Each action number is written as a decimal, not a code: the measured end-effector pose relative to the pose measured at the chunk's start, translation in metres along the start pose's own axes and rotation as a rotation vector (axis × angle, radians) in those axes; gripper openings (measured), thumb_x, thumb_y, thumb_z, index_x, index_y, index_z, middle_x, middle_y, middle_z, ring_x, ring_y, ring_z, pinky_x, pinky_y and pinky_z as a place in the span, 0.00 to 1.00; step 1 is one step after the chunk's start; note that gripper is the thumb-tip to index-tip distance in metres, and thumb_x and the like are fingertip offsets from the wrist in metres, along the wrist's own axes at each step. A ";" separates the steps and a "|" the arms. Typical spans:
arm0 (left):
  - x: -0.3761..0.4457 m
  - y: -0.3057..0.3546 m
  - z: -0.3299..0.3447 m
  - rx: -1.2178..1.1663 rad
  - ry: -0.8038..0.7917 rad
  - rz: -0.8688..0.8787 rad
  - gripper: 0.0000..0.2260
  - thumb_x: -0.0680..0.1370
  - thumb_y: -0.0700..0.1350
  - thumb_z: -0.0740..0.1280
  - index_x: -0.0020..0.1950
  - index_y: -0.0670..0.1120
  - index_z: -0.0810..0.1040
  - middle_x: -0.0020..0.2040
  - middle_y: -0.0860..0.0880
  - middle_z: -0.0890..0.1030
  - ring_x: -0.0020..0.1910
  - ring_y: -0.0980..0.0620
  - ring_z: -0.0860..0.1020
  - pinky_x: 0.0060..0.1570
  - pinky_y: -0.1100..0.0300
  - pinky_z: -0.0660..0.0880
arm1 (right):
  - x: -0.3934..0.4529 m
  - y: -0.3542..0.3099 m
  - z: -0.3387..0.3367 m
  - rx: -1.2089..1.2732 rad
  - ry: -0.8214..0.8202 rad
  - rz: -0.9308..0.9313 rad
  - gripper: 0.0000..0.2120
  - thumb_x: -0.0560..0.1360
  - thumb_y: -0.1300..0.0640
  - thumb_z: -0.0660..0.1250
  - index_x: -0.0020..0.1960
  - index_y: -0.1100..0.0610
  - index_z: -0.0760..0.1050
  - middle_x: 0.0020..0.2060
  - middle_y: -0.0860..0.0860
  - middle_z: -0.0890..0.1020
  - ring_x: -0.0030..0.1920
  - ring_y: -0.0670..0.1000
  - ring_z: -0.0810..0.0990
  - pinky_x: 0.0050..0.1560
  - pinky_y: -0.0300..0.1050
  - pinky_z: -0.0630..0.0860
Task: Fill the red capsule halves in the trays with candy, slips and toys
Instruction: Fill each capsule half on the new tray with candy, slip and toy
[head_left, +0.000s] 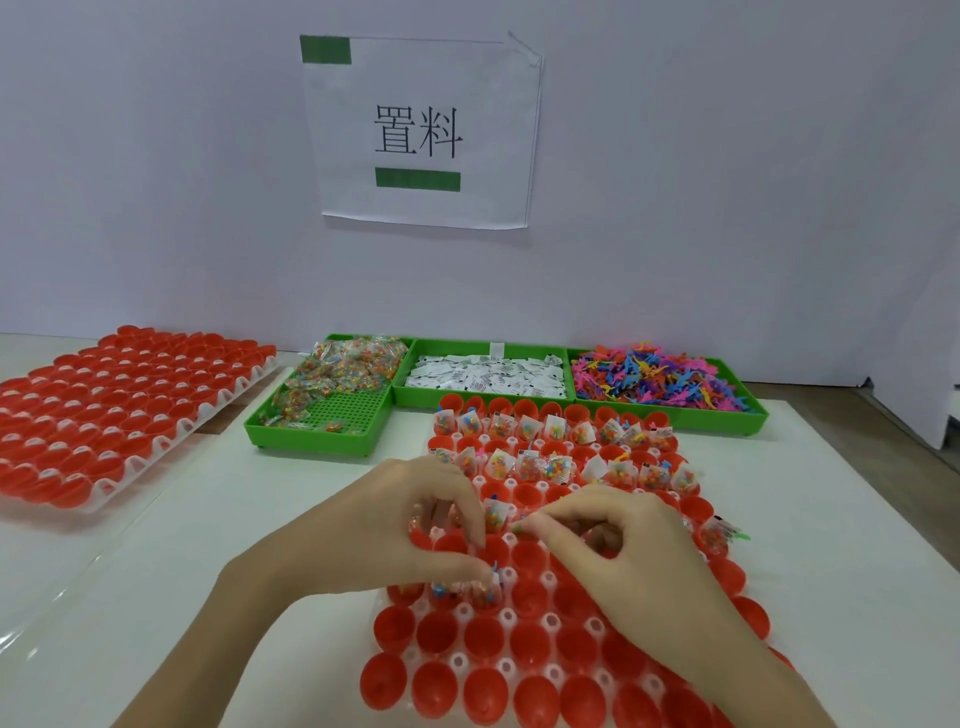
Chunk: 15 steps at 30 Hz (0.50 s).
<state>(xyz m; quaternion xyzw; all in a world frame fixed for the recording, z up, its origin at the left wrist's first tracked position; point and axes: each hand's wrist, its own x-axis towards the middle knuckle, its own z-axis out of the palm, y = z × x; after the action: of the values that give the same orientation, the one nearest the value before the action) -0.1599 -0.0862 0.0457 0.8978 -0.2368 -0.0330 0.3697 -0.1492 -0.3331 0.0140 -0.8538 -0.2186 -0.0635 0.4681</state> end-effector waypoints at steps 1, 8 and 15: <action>0.001 -0.004 -0.001 0.000 0.043 0.010 0.04 0.76 0.51 0.77 0.46 0.54 0.83 0.45 0.53 0.83 0.41 0.51 0.78 0.46 0.57 0.77 | 0.002 0.002 -0.004 0.023 0.017 0.004 0.07 0.77 0.48 0.71 0.43 0.42 0.86 0.40 0.40 0.84 0.37 0.43 0.80 0.38 0.33 0.74; 0.021 -0.062 -0.004 0.179 0.679 -0.212 0.03 0.80 0.50 0.71 0.48 0.52 0.82 0.46 0.57 0.81 0.47 0.56 0.77 0.43 0.64 0.70 | 0.010 0.015 -0.016 0.067 0.112 -0.009 0.09 0.79 0.50 0.70 0.41 0.43 0.86 0.38 0.40 0.85 0.39 0.43 0.82 0.40 0.31 0.74; 0.043 -0.114 -0.034 0.328 0.841 -0.509 0.04 0.79 0.42 0.71 0.51 0.41 0.84 0.48 0.46 0.84 0.51 0.45 0.80 0.53 0.50 0.76 | 0.010 0.013 -0.018 0.090 0.163 -0.064 0.09 0.79 0.49 0.69 0.42 0.44 0.85 0.37 0.40 0.85 0.38 0.42 0.82 0.38 0.29 0.73</action>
<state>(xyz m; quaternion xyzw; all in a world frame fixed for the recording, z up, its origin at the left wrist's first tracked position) -0.0687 -0.0134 -0.0018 0.9088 0.1561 0.2795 0.2677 -0.1333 -0.3511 0.0175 -0.8165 -0.2095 -0.1381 0.5199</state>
